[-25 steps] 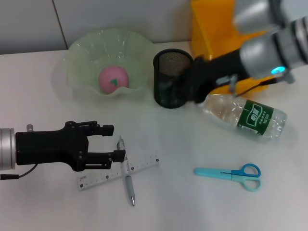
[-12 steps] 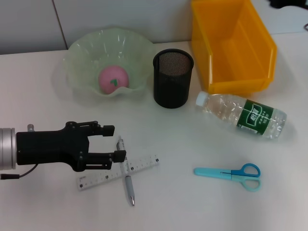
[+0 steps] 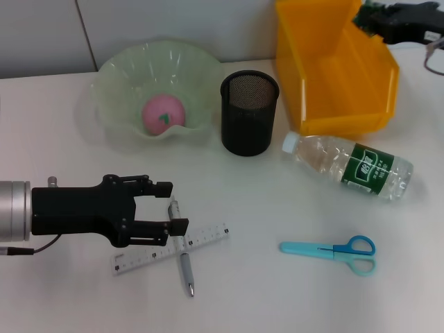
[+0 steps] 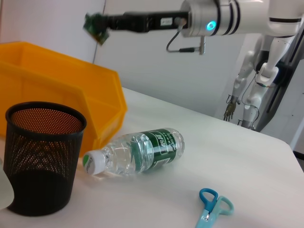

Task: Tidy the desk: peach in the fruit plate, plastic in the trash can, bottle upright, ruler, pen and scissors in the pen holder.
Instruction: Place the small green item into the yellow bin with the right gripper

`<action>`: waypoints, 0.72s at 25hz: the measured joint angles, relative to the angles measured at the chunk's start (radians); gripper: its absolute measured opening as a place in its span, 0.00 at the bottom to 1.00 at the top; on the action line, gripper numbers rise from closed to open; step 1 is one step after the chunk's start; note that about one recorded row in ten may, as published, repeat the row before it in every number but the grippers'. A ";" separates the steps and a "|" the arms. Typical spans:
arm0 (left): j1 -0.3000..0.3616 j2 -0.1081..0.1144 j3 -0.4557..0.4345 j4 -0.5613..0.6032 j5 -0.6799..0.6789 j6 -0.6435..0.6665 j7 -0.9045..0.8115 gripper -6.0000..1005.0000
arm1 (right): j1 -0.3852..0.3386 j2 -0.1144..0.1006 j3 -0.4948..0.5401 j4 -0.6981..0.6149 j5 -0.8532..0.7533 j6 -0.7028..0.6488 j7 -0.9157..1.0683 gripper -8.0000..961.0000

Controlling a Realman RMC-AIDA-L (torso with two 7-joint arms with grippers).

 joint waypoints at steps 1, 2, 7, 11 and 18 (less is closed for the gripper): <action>0.000 0.001 0.000 0.000 0.000 0.000 0.000 0.80 | 0.028 -0.017 -0.002 0.059 -0.015 0.014 0.001 0.20; 0.000 0.001 0.000 0.000 0.000 0.000 0.000 0.80 | 0.028 -0.017 -0.002 0.059 -0.015 0.014 0.001 0.20; 0.000 0.001 0.001 0.000 0.000 0.000 0.000 0.80 | 0.063 -0.029 -0.002 0.112 -0.024 0.038 0.004 0.33; 0.005 0.002 0.001 0.000 0.001 0.000 -0.001 0.80 | 0.075 -0.026 -0.006 0.112 -0.037 0.045 0.010 0.48; 0.010 0.004 0.001 0.000 0.002 0.001 -0.001 0.80 | 0.079 -0.026 -0.013 0.110 -0.047 0.052 0.023 0.68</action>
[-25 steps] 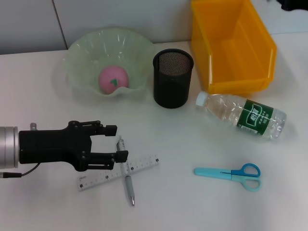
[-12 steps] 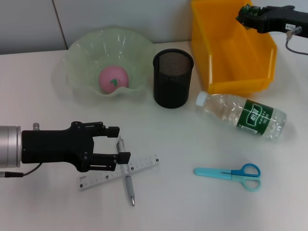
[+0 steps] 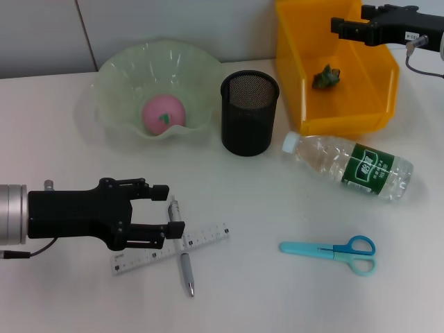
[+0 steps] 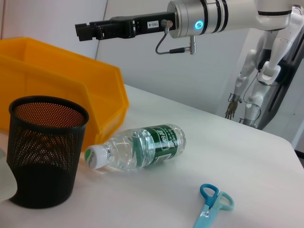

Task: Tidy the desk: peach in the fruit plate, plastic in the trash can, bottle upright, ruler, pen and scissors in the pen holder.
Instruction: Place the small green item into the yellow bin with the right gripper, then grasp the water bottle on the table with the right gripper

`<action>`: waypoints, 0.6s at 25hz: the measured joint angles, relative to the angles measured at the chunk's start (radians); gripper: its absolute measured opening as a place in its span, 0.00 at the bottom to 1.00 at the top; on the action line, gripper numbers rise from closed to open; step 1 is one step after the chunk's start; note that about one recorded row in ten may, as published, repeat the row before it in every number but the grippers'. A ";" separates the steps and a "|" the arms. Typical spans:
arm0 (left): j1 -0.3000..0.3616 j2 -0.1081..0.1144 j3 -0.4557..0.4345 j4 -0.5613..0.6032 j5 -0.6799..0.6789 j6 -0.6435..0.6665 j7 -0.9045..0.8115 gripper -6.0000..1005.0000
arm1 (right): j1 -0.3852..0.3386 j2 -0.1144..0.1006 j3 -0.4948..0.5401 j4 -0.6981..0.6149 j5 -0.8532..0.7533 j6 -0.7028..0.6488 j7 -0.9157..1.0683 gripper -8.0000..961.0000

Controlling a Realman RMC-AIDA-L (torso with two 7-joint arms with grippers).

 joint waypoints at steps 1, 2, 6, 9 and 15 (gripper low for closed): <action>0.000 0.000 0.000 0.000 0.000 0.000 0.000 0.80 | 0.000 0.001 0.000 -0.001 0.000 0.000 0.000 0.70; 0.001 0.000 0.000 0.000 0.000 0.000 -0.001 0.80 | 0.000 0.001 0.000 -0.002 0.000 0.000 0.000 0.72; 0.001 0.000 0.000 0.000 0.000 0.001 -0.001 0.80 | -0.001 0.002 0.001 -0.003 0.000 0.001 0.007 0.79; 0.003 0.000 0.000 0.000 0.000 0.001 -0.001 0.80 | -0.006 0.002 0.009 -0.007 0.005 -0.006 0.019 0.79; 0.002 0.000 0.000 0.000 0.000 0.001 -0.001 0.80 | -0.066 0.004 0.018 -0.111 0.073 -0.124 0.109 0.79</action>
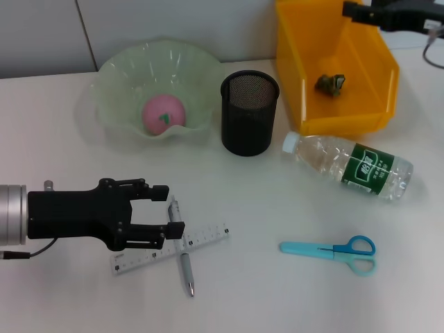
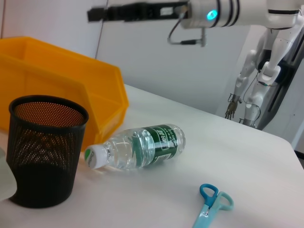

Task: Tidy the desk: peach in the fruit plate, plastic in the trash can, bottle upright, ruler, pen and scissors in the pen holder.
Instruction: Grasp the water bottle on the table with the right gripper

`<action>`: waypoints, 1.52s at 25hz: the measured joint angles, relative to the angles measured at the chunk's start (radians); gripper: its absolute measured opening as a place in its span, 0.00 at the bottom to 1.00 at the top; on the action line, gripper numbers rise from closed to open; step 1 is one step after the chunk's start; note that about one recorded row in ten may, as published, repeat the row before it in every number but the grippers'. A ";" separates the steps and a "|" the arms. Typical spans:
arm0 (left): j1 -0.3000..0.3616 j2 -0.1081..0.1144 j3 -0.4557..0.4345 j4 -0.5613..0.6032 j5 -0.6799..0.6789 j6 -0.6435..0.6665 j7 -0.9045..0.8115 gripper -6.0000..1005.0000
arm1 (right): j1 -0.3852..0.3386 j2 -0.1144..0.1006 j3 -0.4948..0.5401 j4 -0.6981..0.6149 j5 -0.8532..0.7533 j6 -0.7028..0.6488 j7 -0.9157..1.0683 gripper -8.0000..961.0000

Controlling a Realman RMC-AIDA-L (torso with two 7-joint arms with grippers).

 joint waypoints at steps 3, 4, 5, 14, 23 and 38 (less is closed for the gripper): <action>-0.002 0.000 0.000 0.000 0.000 0.000 0.000 0.80 | -0.069 -0.011 0.005 -0.060 0.158 -0.173 0.006 0.79; -0.002 0.000 0.000 0.000 0.000 0.000 0.000 0.80 | -0.084 -0.017 0.006 -0.066 0.197 -0.222 0.006 0.79; -0.003 0.000 0.000 0.000 0.000 0.000 -0.001 0.80 | -0.084 -0.017 0.006 -0.066 0.197 -0.222 0.006 0.79; -0.007 -0.002 0.000 0.000 0.000 0.008 -0.002 0.80 | -0.154 -0.057 0.077 -0.062 0.291 -0.580 0.006 0.79; -0.009 -0.005 -0.001 0.000 0.000 0.012 -0.007 0.80 | -0.189 -0.077 0.084 -0.054 0.151 -0.785 -0.018 0.79; -0.022 -0.007 0.000 0.000 0.000 0.007 -0.022 0.80 | -0.162 -0.072 0.072 -0.091 -0.118 -0.824 -0.103 0.79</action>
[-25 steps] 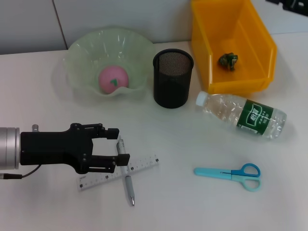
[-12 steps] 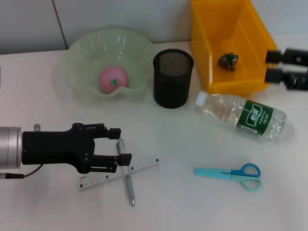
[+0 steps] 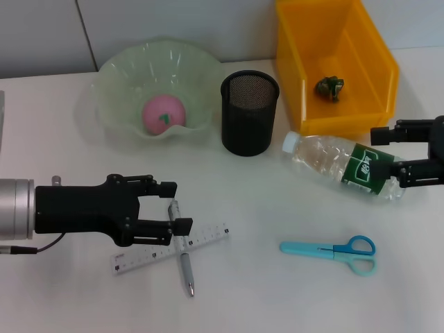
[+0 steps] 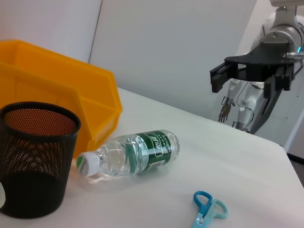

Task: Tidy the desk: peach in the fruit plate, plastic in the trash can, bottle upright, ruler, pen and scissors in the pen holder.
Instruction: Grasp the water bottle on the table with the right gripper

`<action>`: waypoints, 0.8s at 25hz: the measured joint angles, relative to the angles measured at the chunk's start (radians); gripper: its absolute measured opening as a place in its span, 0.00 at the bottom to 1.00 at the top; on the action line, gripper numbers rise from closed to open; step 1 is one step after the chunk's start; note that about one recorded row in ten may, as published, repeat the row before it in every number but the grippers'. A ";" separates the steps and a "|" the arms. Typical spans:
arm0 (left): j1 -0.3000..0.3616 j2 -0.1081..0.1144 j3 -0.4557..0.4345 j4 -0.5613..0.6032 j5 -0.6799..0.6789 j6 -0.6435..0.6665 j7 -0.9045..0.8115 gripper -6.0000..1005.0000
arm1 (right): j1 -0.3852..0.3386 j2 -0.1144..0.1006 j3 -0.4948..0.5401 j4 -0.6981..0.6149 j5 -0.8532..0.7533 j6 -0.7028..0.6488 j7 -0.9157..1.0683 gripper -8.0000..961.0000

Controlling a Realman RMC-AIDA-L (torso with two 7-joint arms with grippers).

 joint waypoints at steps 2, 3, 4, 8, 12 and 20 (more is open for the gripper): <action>0.000 0.000 0.000 0.000 0.000 -0.001 0.001 0.80 | 0.012 -0.002 -0.001 -0.016 -0.026 0.000 0.008 0.79; 0.000 -0.001 0.000 0.000 0.000 -0.001 0.003 0.80 | 0.024 -0.003 -0.001 -0.033 -0.051 0.000 0.017 0.79; 0.000 -0.002 0.000 0.000 0.000 -0.002 0.003 0.80 | 0.038 -0.004 -0.002 -0.054 -0.080 0.000 0.029 0.79; 0.000 -0.003 0.000 0.000 0.000 -0.002 0.004 0.80 | 0.110 -0.007 -0.002 -0.140 -0.215 0.013 0.116 0.79; 0.000 -0.004 0.000 0.000 0.000 -0.004 0.002 0.80 | 0.189 -0.009 -0.026 -0.210 -0.370 0.026 0.199 0.79; 0.001 0.002 -0.008 0.000 0.000 -0.007 -0.001 0.80 | 0.319 -0.010 -0.171 -0.217 -0.620 0.086 0.310 0.79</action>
